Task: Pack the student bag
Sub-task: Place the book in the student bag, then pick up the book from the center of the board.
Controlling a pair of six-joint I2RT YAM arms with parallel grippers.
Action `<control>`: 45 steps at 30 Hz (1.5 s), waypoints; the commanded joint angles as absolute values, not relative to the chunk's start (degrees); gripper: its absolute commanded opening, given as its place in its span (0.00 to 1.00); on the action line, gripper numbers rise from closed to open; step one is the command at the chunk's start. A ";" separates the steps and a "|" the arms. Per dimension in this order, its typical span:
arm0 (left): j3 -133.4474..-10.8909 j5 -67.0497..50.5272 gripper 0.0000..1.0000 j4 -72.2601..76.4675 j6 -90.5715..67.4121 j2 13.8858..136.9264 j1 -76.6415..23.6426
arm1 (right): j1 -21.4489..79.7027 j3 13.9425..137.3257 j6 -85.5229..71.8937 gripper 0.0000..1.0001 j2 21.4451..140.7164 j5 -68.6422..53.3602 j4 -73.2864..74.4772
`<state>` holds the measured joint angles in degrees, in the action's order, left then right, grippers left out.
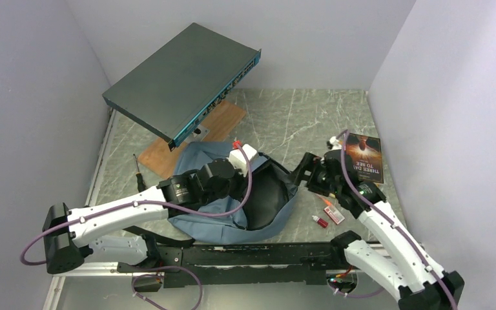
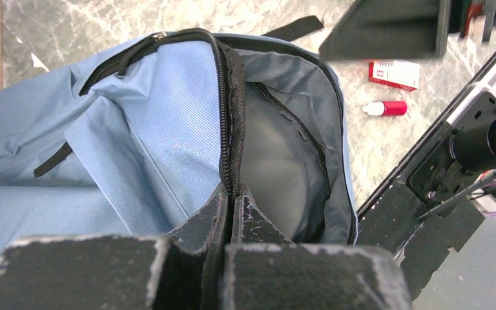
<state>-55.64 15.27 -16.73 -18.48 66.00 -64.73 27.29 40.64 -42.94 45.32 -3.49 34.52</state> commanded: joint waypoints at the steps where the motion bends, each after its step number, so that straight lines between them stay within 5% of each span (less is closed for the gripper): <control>1: -56.82 11.53 0.00 -15.58 -16.80 67.89 -64.52 | 18.24 44.46 -41.16 0.91 44.53 7.81 47.33; 6: -59.24 6.22 0.00 -18.07 -17.16 71.10 -64.35 | -1.27 42.58 -38.93 0.94 49.60 11.07 35.55; 11: -61.94 -0.84 0.00 -19.80 -18.33 72.87 -64.34 | -24.00 37.47 -39.12 0.89 55.58 0.76 19.74; 21: -62.81 -6.16 0.00 -20.88 -17.67 74.45 -64.25 | -46.86 24.44 -42.51 0.90 55.24 -10.19 -2.64; 33: -64.25 -5.69 0.00 -21.57 -17.01 76.07 -64.25 | -56.60 18.82 -44.69 0.80 75.51 -34.09 -35.07; 45: -65.03 -5.48 0.00 -22.09 -16.68 76.64 -64.16 | -56.60 17.85 -47.54 0.51 86.81 -37.05 -44.78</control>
<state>-62.83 -3.01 -22.26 -17.19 76.77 -63.94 -56.27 18.00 -46.02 85.38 -34.63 -38.06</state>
